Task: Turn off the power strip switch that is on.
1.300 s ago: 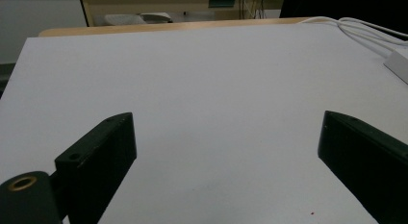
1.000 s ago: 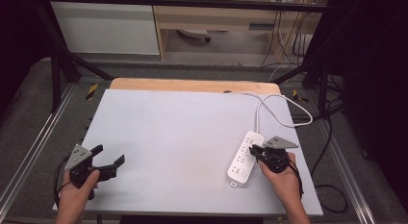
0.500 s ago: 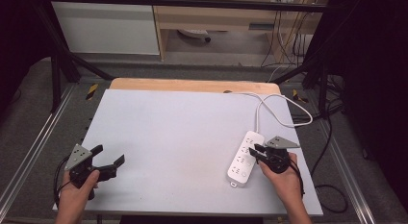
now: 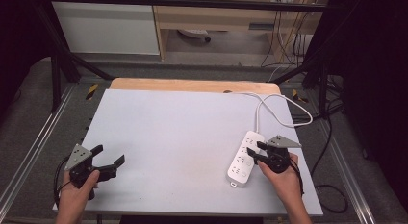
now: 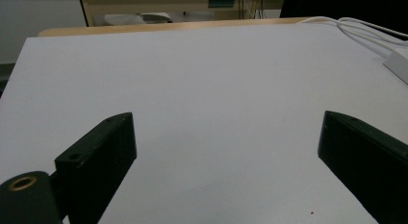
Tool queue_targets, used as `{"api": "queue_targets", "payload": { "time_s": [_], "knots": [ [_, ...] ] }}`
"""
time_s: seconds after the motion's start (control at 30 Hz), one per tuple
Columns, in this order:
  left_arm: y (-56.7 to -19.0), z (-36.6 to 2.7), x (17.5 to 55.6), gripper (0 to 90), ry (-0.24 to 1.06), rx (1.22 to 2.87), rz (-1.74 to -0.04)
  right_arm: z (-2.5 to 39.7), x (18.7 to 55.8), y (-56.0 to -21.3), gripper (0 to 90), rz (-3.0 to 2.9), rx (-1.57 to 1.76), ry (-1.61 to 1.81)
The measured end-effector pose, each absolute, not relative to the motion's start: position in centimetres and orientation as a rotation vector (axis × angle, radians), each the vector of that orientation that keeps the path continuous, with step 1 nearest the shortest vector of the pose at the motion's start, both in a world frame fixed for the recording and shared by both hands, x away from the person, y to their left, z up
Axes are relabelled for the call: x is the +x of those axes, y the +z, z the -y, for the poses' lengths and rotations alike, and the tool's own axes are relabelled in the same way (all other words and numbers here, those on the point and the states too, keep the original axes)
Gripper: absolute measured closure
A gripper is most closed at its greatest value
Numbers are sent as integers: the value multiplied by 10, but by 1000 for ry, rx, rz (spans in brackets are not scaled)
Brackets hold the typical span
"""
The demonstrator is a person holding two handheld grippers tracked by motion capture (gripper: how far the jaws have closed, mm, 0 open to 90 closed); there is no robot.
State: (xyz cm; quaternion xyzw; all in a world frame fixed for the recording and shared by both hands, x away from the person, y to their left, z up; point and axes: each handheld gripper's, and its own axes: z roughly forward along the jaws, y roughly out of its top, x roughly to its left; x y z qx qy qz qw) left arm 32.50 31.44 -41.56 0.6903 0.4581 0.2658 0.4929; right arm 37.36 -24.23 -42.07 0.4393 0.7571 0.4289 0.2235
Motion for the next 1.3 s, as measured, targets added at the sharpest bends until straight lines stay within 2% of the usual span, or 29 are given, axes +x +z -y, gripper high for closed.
{"api": "queue_targets", "payload": {
  "time_s": [0.33,0.63,0.77,1.3],
  "knots": [
    [-416,-314,325,59,638,1679,-1112,246,375,-415,298,-2034,1214,1231],
    [-416,-313,324,59,631,1681,-1112,243,374,-407,64,-1972,1212,1237],
    [-416,-313,323,59,631,1675,-1112,244,372,-400,27,-1959,1224,1259],
    [-411,-317,318,59,632,1648,-1106,262,338,-378,33,-1884,1128,1313]
  ]
}}
